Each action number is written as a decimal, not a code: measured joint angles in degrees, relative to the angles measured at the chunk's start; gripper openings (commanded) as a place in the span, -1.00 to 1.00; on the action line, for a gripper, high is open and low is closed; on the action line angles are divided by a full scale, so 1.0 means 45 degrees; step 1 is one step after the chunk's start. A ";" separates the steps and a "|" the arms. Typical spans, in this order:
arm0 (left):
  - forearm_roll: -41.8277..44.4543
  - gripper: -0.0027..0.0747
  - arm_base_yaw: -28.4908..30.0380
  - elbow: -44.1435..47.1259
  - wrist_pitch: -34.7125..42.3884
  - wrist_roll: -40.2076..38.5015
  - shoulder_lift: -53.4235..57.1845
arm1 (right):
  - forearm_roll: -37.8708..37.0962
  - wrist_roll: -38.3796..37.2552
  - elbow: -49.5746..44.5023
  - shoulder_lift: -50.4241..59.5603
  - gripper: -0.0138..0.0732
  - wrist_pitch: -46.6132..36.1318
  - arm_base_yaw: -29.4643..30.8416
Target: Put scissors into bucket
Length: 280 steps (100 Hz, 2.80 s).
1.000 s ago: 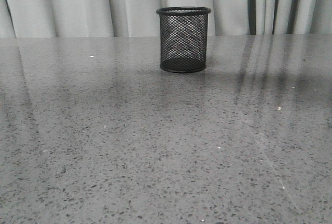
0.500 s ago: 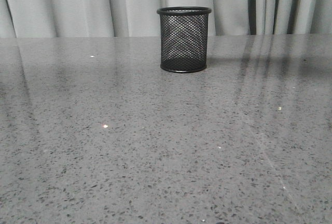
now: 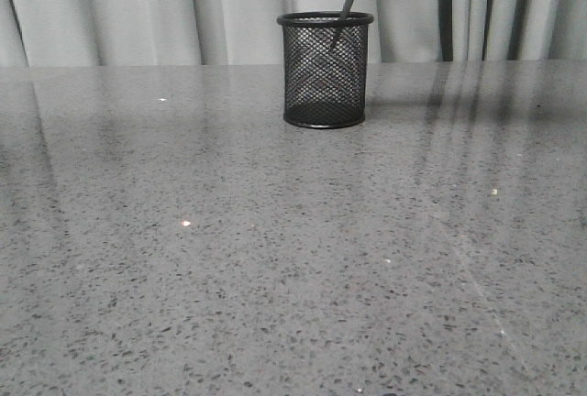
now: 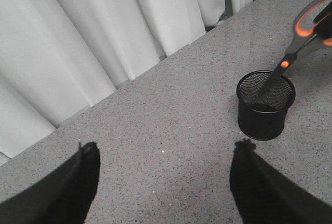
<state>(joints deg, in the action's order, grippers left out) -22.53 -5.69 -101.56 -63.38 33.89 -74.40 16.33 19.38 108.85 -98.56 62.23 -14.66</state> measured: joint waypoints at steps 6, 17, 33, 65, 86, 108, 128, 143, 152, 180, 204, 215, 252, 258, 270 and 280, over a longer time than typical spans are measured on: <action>-0.0028 0.34 0.0000 0.0000 0.0000 0.0000 0.0000 | -0.0053 0.0000 0.0000 -0.0212 -0.78 -0.0079 -0.0147; -0.0076 0.34 0.0000 0.0000 0.0000 0.0000 0.0000 | -0.0105 0.0000 0.0021 -0.0554 -0.78 -0.0168 -0.0229; -0.0097 0.34 0.0000 0.0000 -0.0055 0.0000 0.0000 | -0.0255 0.0000 0.0021 -0.0974 -0.79 -0.0197 -0.0229; -0.0097 0.34 0.0000 0.0000 -0.0082 0.0000 0.0000 | -0.0305 -0.0004 0.0021 -0.1247 -0.64 -0.0069 -0.0229; -0.0097 0.34 0.0000 0.0000 -0.0082 0.0000 0.0000 | -0.0305 -0.0026 0.0082 -0.1306 0.25 0.0046 -0.0229; -0.0124 0.34 0.0000 0.0000 -0.0082 0.0000 0.0000 | -0.0305 -0.0051 0.1118 -0.1377 0.32 0.0549 -0.0229; -0.0124 0.34 0.0000 0.0000 -0.0082 0.0000 0.0000 | -0.0281 -0.0566 0.2907 -0.1230 0.26 0.1702 -0.0073; -0.0124 0.34 0.0000 0.0000 -0.0137 0.0000 0.0000 | -0.0281 -0.1235 0.3252 -0.0589 -0.27 0.1957 0.0203; -0.0124 0.16 0.0000 0.0000 -0.0185 0.0022 0.0000 | -0.0281 -0.1395 0.3228 -0.0098 -0.74 0.2032 0.0262; -0.0124 -0.98 0.0000 0.0058 -0.0549 0.0048 0.0034 | -0.0254 -0.1469 0.0157 0.2184 -0.81 -0.0345 0.0262; -0.0124 -0.98 0.0000 0.2380 0.1341 0.0048 0.1238 | -0.0205 -0.1469 -0.6235 0.6302 -0.81 -0.5293 0.0262; -0.0250 -0.98 0.0000 0.4786 0.3684 0.0097 0.2568 | -0.0187 -0.1469 -0.9388 0.8222 -0.81 -0.7421 0.0262; -0.3185 -0.98 0.0000 1.5070 1.0920 0.2613 0.8272 | -0.0094 -0.1492 -1.7607 1.4611 -0.81 -1.1934 0.0262; -0.3522 -0.98 0.0000 1.6401 1.1674 0.2714 0.9360 | -0.0065 -0.1492 -1.8643 1.5611 -0.81 -1.2524 0.0262; -0.4128 -0.98 0.0000 1.8527 1.2449 0.2756 1.1365 | -0.0065 -0.1492 -2.0354 1.7052 -0.81 -1.3054 0.0262; -0.4552 -0.98 0.0000 1.9567 1.2619 0.2753 1.2668 | -0.0065 -0.1492 -2.1210 1.7698 -0.81 -1.3146 0.0262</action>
<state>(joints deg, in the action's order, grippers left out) -43.01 -5.69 -13.51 -6.59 46.29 -17.39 16.03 12.66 13.40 -18.92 3.08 -13.48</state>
